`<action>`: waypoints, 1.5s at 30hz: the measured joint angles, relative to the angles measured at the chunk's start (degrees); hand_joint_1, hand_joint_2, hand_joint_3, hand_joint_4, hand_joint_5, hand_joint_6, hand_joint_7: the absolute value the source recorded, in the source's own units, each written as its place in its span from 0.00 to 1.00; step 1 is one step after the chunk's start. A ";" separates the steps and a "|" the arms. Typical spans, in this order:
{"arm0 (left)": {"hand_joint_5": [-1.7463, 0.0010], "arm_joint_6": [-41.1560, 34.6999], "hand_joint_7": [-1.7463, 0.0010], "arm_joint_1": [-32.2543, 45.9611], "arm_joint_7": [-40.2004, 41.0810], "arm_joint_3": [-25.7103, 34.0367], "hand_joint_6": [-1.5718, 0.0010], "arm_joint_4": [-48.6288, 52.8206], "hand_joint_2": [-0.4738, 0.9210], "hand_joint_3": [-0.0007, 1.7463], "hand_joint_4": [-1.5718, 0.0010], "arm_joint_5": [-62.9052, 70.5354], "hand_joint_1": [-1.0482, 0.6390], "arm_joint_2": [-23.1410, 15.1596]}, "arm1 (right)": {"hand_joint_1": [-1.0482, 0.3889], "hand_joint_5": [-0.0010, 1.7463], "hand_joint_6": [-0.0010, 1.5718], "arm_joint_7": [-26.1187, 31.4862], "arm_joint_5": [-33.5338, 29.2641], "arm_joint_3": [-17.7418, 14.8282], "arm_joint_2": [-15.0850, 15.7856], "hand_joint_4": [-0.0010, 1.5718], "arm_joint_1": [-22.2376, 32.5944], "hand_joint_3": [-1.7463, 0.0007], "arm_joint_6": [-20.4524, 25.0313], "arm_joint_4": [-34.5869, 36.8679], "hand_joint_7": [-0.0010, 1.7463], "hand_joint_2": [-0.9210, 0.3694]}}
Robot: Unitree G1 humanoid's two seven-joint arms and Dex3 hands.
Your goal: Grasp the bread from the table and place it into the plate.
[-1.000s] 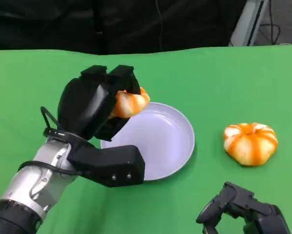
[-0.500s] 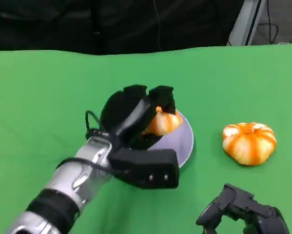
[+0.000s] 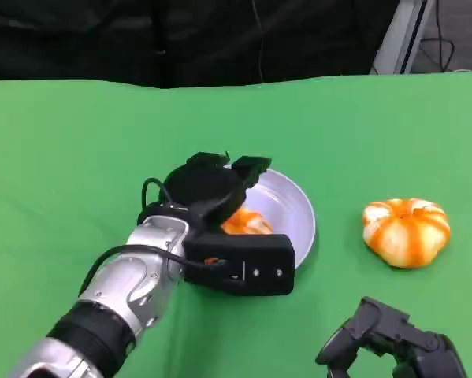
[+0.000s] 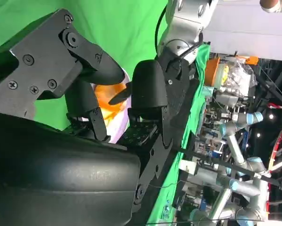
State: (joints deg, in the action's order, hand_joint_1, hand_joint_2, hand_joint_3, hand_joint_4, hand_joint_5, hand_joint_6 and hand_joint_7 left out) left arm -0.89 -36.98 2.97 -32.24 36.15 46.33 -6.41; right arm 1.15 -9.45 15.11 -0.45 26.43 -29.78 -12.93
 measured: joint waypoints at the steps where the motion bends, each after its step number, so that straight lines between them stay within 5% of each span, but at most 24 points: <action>1: 1.00 -0.31 1.00 0.02 -0.33 -0.01 1.00 -0.32 1.00 0.22 1.00 0.11 0.08 -0.10 | 0.66 0.92 0.49 0.00 0.00 0.00 0.00 0.44 -0.01 0.28 0.00 0.01 0.76 0.43; 21: 1.00 -1.16 1.00 2.16 -3.57 0.60 1.00 -6.79 1.00 0.25 1.00 -1.03 0.05 -2.75 | 0.66 0.92 0.49 -0.02 0.02 -0.19 0.01 0.44 -0.72 0.27 0.00 0.25 0.76 0.44; 23: 0.95 -0.98 0.97 3.81 -4.93 1.83 0.92 -10.10 1.00 0.18 0.91 -2.78 0.18 -3.72 | 0.65 0.92 0.49 -0.11 -0.01 -0.09 0.03 0.44 -0.90 0.27 0.02 0.31 0.76 0.44; 25: 0.78 1.68 0.95 9.10 -8.73 6.39 0.77 -19.24 1.00 0.13 0.78 -11.06 0.31 -5.55 | 0.65 0.93 0.48 -0.10 0.02 -0.05 -0.06 0.44 -0.82 0.27 0.00 0.36 0.76 0.44; 29: 0.68 6.38 0.96 22.05 -15.76 17.31 0.73 -35.16 1.00 0.12 0.77 -31.67 0.34 -7.52 | 0.65 0.93 0.48 -0.11 0.02 -0.08 -0.07 0.44 -1.20 0.27 -0.01 0.64 0.77 0.44; 30: 0.61 6.72 0.91 25.16 -17.63 20.13 0.63 -38.65 1.00 0.13 0.65 -36.15 0.40 -8.32 | 0.65 0.93 0.48 -0.11 0.03 -0.16 -0.06 0.44 -1.21 0.27 -0.04 0.72 0.76 0.44; 32: 0.57 8.29 0.88 30.16 -19.96 25.26 0.56 -43.85 1.00 0.14 0.57 -43.96 0.44 -9.59 | 0.65 0.92 0.49 -0.10 0.11 -0.25 0.00 0.44 -1.02 0.28 -0.25 0.93 0.76 0.44; 36: 0.40 10.40 0.74 37.00 -21.34 29.87 0.45 -49.41 0.97 0.19 0.53 -53.11 0.52 -8.76 | 0.65 0.92 0.49 -0.09 0.09 -0.20 0.00 0.45 -1.02 0.28 -0.60 1.15 0.76 0.44; 39: 0.31 10.45 0.58 42.08 -21.34 31.28 0.48 -52.30 0.90 0.33 0.52 -56.47 0.56 -6.62 | 0.65 0.92 0.49 -0.04 0.05 -0.16 -0.06 0.45 -0.86 0.28 -0.80 1.32 0.76 0.44; 41: 0.17 10.46 0.38 44.43 -21.23 32.08 0.51 -53.41 0.87 0.46 0.51 -57.95 0.62 -5.56 | 0.66 0.92 0.49 -0.05 0.03 -0.11 -0.07 0.45 -0.91 0.27 -0.85 1.37 0.76 0.44; 45: 0.12 10.62 0.29 51.42 -20.67 33.75 0.53 -56.13 0.86 0.52 0.51 -62.06 0.64 -2.39 | 0.66 0.93 0.49 -0.05 0.09 -0.01 -0.16 0.44 -0.79 0.27 -1.00 1.37 0.76 0.44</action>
State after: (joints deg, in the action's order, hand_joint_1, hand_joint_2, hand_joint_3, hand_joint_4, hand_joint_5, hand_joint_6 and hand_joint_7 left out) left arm 9.73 14.44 -17.70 1.51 -19.98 -15.73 -8.81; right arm 1.10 -9.36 15.10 -0.61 25.64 -30.78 -11.55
